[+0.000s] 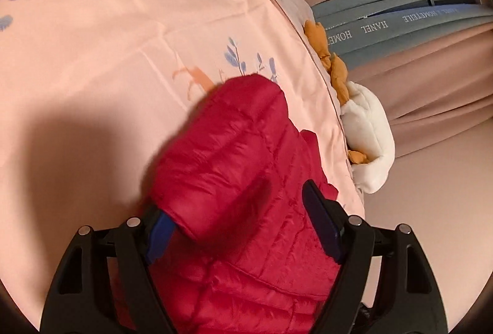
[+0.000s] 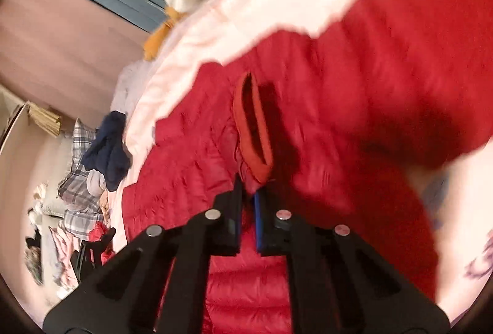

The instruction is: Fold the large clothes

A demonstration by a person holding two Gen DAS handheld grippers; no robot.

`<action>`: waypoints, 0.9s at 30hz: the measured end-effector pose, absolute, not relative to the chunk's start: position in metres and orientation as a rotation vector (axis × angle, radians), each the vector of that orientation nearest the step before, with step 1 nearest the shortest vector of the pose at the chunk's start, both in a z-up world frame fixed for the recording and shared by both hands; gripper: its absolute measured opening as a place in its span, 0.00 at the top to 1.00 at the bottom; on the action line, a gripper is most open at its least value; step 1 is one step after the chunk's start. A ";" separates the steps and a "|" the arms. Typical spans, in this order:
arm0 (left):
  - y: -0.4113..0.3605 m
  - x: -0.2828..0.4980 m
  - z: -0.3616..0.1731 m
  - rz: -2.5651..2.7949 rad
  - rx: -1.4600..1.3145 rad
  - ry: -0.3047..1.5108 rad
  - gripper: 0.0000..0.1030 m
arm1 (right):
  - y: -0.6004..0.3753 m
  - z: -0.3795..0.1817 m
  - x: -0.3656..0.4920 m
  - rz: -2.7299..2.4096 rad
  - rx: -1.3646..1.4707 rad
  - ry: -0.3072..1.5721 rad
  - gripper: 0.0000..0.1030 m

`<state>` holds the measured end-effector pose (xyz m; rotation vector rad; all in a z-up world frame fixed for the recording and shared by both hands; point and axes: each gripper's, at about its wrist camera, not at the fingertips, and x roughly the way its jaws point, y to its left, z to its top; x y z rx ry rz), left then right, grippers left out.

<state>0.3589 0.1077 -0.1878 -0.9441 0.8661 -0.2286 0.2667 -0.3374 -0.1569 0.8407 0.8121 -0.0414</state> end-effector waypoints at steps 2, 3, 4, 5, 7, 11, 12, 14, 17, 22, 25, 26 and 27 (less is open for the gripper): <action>0.105 0.363 -0.186 -0.219 -0.890 0.870 0.24 | -0.332 -0.172 0.278 -0.056 0.778 0.924 0.93; 0.105 0.363 -0.187 -0.211 -0.876 0.873 0.25 | -0.332 -0.177 0.280 -0.064 0.766 0.940 0.92; 0.104 0.365 -0.189 -0.210 -0.876 0.883 0.25 | -0.332 -0.179 0.280 -0.058 0.749 0.939 0.92; 0.107 0.363 -0.191 -0.206 -0.873 0.891 0.26 | -0.332 -0.176 0.279 -0.050 0.729 0.932 0.91; 0.109 0.362 -0.191 -0.214 -0.829 0.924 0.27 | -0.333 -0.168 0.274 -0.053 0.697 0.928 0.80; 0.108 0.343 -0.173 -0.199 -0.587 0.976 0.27 | -0.334 -0.136 0.260 -0.097 0.523 0.846 0.59; 0.109 0.337 -0.167 -0.178 -0.519 0.964 0.27 | -0.332 -0.131 0.258 -0.106 0.482 0.822 0.55; 0.109 0.324 -0.150 -0.108 -0.407 0.889 0.27 | -0.327 -0.125 0.260 -0.094 0.437 0.793 0.52; 0.095 0.322 -0.131 -0.122 -0.340 0.822 0.27 | -0.311 -0.125 0.272 -0.049 0.411 0.793 0.52; 0.033 0.336 -0.136 -0.140 -0.084 0.798 0.27 | -0.279 -0.146 0.291 -0.048 0.284 0.834 0.52; 0.022 0.346 -0.164 -0.118 -0.039 0.887 0.27 | -0.272 -0.169 0.299 -0.061 0.223 0.911 0.54; 0.022 0.350 -0.176 -0.108 -0.029 0.923 0.27 | -0.271 -0.173 0.299 -0.056 0.208 0.916 0.54; 0.023 0.353 -0.187 -0.120 -0.026 0.942 0.26 | -0.270 -0.176 0.299 -0.057 0.197 0.915 0.54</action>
